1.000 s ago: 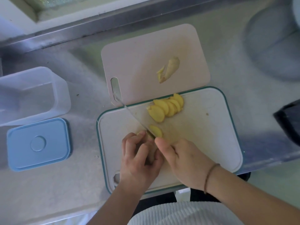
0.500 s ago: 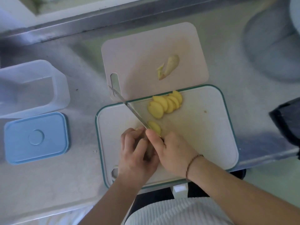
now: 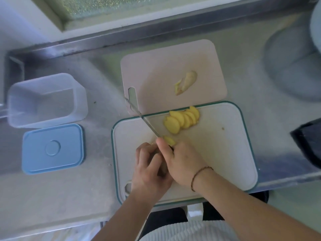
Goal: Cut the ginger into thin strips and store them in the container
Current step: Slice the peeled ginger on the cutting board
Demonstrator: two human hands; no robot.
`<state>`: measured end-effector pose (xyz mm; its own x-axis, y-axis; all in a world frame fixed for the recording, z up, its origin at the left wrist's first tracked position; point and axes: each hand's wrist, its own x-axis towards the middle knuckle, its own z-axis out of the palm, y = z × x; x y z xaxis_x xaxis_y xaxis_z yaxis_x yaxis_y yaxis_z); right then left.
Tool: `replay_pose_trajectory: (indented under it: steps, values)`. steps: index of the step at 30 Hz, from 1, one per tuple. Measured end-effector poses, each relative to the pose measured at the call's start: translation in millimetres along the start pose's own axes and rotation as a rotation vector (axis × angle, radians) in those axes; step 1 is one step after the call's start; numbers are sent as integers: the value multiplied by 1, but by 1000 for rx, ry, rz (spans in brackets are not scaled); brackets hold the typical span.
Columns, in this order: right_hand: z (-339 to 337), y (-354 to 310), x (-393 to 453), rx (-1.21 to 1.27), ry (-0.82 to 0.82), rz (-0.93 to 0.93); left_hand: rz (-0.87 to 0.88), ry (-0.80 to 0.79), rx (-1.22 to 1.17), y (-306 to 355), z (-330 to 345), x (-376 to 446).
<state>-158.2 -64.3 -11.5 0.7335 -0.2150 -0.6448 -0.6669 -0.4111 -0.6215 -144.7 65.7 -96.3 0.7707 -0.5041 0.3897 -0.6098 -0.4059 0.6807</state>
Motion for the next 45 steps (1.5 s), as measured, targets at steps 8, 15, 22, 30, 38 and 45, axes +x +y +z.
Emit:
replay_pose_trajectory:
  steps: [8, 15, 22, 30, 38, 45]
  values:
    - [-18, -1, 8, 124, 12, 49, -59, -16, 27, 1, -5, -2]
    - [-82, 5, -10, 462, 4, 89, -334, -19, 56, 23, -12, 21]
    - [-80, 34, -37, 450, 64, 89, -543, -411, 484, 47, -2, 58]
    - [-75, 53, -52, 471, 63, 119, -549, -453, 524, 53, 1, 62]
    - [-81, 55, -53, 507, 88, 121, -609, -585, 628, 55, 2, 83]
    - [-85, 56, -52, 517, 80, 128, -534, -662, 473, 55, -9, 92]
